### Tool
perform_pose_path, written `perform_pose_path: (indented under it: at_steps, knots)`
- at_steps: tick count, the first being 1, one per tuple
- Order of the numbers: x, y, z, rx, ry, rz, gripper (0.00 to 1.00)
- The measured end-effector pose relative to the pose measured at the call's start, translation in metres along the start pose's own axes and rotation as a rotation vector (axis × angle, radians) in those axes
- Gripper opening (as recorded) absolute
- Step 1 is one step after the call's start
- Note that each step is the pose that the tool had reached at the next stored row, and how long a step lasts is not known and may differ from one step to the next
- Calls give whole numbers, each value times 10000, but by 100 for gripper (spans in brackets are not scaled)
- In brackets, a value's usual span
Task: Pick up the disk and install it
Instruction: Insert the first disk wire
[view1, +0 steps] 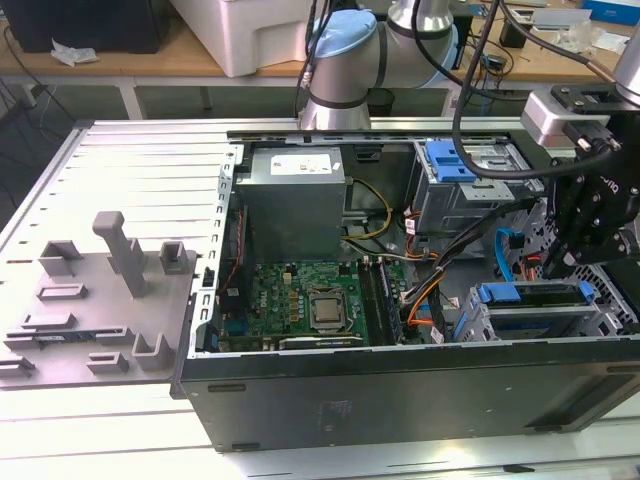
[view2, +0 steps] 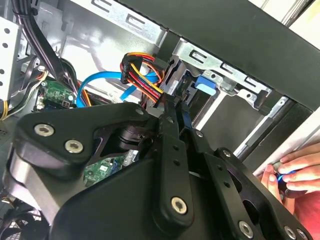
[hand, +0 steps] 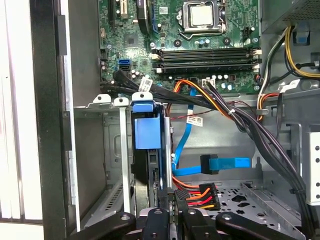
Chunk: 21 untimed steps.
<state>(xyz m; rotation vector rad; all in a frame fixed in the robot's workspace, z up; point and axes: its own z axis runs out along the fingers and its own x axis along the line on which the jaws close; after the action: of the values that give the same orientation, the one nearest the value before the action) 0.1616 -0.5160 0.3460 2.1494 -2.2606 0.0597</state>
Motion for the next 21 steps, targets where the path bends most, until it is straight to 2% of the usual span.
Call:
perform_pose_path:
  at_steps: [7,15,21]
  knots:
    - [16,7,0,-3,-56,0,16]
    - [83,4,-5,-6,-115,1,16]
    - [99,3,-4,-7,-146,1,16]
